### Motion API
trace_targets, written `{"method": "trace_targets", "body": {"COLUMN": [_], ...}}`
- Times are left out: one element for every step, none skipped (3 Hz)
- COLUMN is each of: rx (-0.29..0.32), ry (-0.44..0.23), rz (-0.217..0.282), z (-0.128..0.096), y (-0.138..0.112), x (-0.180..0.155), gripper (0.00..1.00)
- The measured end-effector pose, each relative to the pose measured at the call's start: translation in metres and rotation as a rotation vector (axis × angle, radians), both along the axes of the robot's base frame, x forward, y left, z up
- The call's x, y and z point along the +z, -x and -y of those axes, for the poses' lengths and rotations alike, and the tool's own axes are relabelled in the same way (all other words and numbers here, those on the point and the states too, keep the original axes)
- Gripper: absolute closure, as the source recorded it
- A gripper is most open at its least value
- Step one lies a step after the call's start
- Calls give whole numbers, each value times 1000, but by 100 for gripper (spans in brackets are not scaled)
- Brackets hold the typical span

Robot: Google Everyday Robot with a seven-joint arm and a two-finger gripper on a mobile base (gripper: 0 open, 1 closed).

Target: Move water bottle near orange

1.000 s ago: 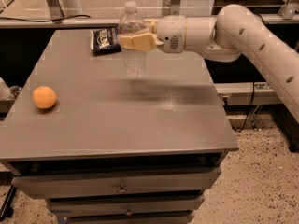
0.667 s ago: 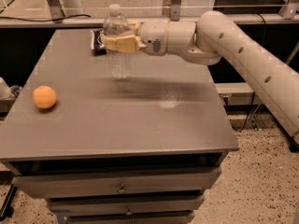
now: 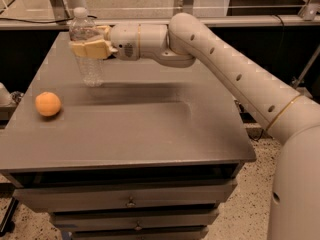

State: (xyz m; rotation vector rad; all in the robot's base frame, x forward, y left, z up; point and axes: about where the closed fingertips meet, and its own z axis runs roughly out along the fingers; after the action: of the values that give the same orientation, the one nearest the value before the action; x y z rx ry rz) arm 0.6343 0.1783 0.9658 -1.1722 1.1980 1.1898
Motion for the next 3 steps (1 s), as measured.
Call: {"method": "trace_targets", "body": {"rx": [57,92,118], "ry": [-26,-46,-52], "rz": [-3,-23,-49], "z": [-37,-61,-73], "y": [12,26,39], "x": [6,4,-5], "gripper": [100,100,100]}}
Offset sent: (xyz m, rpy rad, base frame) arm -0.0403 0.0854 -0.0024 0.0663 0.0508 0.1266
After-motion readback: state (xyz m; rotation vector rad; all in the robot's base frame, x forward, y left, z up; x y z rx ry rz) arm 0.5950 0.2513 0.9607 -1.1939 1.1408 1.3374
